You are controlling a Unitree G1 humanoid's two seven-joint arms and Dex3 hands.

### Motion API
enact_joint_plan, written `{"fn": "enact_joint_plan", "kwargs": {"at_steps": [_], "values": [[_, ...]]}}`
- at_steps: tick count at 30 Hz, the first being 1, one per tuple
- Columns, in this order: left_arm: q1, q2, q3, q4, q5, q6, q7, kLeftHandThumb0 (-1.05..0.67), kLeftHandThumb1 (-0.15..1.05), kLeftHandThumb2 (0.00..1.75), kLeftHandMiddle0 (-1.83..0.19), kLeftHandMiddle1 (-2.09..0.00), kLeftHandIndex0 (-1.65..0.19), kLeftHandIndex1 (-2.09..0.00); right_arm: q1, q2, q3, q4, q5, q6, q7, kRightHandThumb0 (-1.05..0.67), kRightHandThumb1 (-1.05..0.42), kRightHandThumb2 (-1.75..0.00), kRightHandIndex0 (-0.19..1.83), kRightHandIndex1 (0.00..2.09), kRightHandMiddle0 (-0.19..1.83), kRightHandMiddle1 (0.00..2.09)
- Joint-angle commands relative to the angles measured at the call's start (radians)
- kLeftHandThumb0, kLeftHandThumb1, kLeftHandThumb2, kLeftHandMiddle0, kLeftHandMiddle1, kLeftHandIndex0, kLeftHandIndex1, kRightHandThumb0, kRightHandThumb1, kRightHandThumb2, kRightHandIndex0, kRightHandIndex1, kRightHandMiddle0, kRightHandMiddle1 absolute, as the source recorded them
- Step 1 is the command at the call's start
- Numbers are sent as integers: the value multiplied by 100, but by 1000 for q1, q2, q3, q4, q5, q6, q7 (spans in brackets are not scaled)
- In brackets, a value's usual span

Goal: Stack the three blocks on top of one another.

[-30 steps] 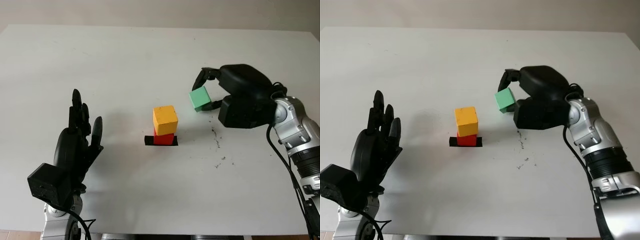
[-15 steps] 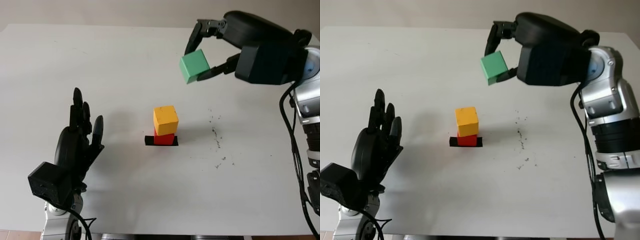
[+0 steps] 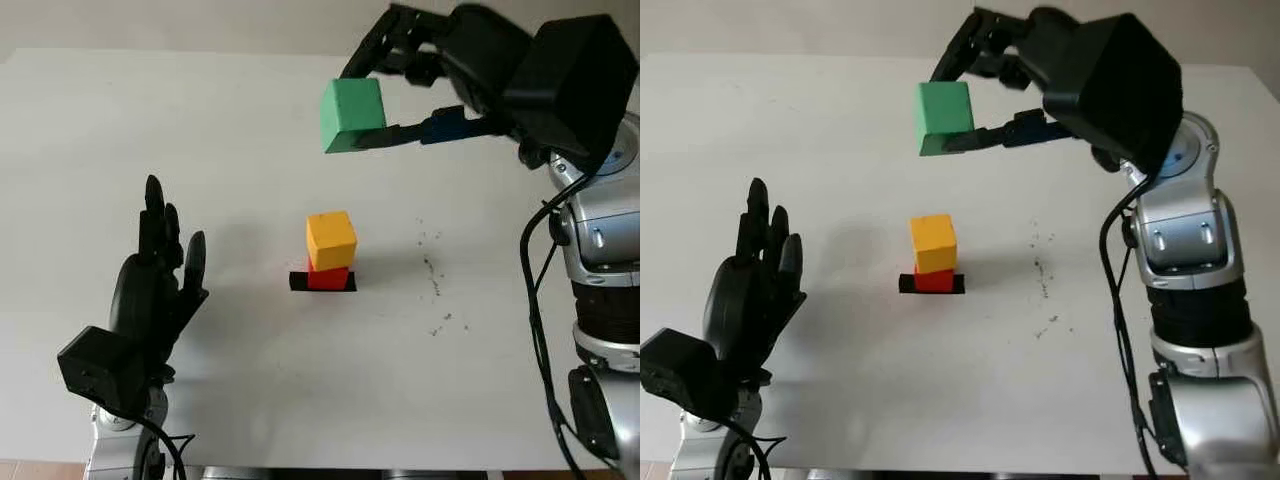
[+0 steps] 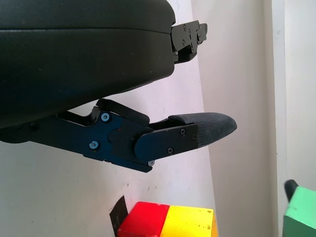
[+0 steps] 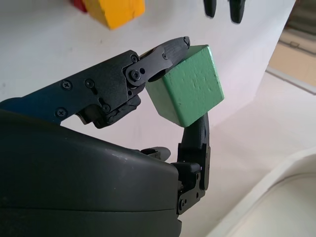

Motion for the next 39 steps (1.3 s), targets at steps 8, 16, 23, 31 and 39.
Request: {"fn": "enact_joint_plan", "kwargs": {"at_steps": [8, 16, 23, 31, 39], "values": [[11, -1, 4, -17, -26, -7, -16, -68, 105, 65, 18, -5, 19, 0, 68, -8, 48, -144, 39, 204, 18, -42, -99, -5, 31, 2, 22, 167], [10, -1, -1, -11, -24, -17, -19, -69, 105, 65, 18, -5, 19, 0, 55, -10, 55, -129, 67, 251, 27, -46, -98, -5, 32, 3, 26, 166], [14, -4, -2, -20, -25, -4, -17, -69, 105, 65, 18, -5, 19, 0, 55, -23, 79, -102, 80, 261, 51, -48, -96, -5, 34, 5, 30, 160], [19, -4, -2, -18, -24, -15, -18, -68, 105, 64, 18, -6, 19, 0, 61, -22, 88, -90, 87, 288, 50, -50, -95, -5, 37, 6, 32, 160], [19, -3, 0, -16, -37, -14, -24, -68, 105, 63, 17, -5, 19, 0, 76, -28, 90, -90, 105, 299, 51, -50, -96, -6, 35, 5, 30, 162]]}}
